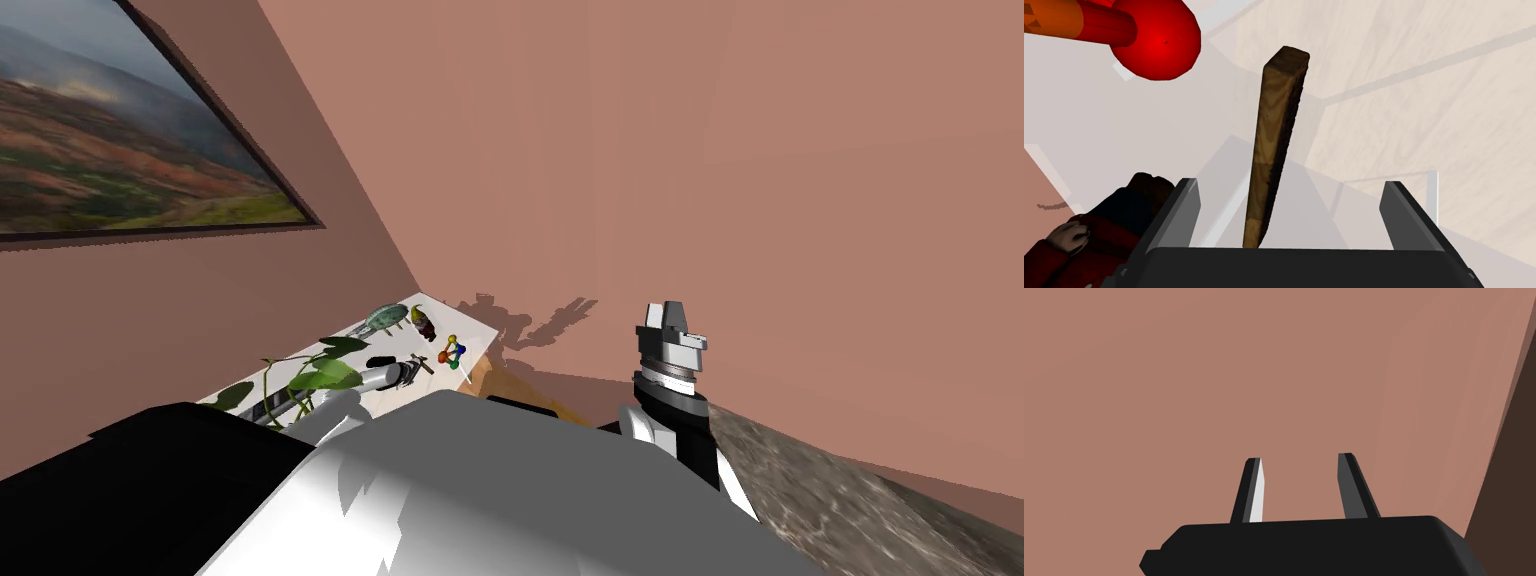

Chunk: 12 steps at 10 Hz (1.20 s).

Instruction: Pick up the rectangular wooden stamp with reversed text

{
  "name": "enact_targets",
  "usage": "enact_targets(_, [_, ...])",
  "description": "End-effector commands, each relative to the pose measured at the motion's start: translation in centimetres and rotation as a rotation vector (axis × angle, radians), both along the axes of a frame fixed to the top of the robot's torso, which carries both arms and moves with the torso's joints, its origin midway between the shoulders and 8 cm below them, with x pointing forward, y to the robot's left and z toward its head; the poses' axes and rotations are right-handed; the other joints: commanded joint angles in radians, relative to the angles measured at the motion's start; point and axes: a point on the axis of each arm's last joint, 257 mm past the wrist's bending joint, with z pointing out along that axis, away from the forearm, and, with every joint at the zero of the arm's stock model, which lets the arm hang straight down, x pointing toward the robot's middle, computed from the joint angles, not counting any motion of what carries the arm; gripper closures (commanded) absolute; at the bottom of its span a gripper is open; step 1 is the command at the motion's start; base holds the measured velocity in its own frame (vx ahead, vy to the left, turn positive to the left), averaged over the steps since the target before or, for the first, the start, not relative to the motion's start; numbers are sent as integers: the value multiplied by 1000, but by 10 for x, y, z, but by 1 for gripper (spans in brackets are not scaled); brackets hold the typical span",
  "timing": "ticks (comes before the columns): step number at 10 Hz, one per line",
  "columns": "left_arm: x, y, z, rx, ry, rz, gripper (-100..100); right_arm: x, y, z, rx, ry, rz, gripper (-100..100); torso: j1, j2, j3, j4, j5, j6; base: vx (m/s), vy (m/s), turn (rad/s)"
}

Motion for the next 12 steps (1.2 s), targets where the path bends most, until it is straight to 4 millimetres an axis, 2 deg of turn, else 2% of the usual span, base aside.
enact_targets(1, [-18, 8, -6, -15, 59, 17, -100, 0, 0, 0, 0, 0, 0, 0, 0, 0, 0, 0, 0, 0, -9, 31, -194])
enact_targets(2, [-28, 15, -8, -22, 92, 30, -100, 0, 0, 0, 0, 0, 0, 0, 0, 0, 0, 0, 0, 1, -13, 55, -378])
enact_targets(3, [-31, 13, -9, -29, 104, 30, -100, 0, 0, 0, 0, 0, 0, 0, 2, 0, 0, 0, 0, 1, -10, 45, -113])
enact_targets(7, [-68, 25, -15, -76, 223, 70, -100, 0, 0, 0, 0, 0, 0, 0, 1, 0, 0, 0, 0, 0, -12, 43, -208])
enact_targets(8, [-68, 25, -15, -76, 223, 70, -100, 0, 0, 0, 0, 0, 0, 0, 1, 0, 0, 0, 0, 1, -10, 35, -111])
enact_targets(12, [-111, 30, -18, -140, 343, 120, -100, 0, 0, 0, 0, 0, 0, 0, 2, 0, 0, 0, 1, 0, -22, 57, -268])
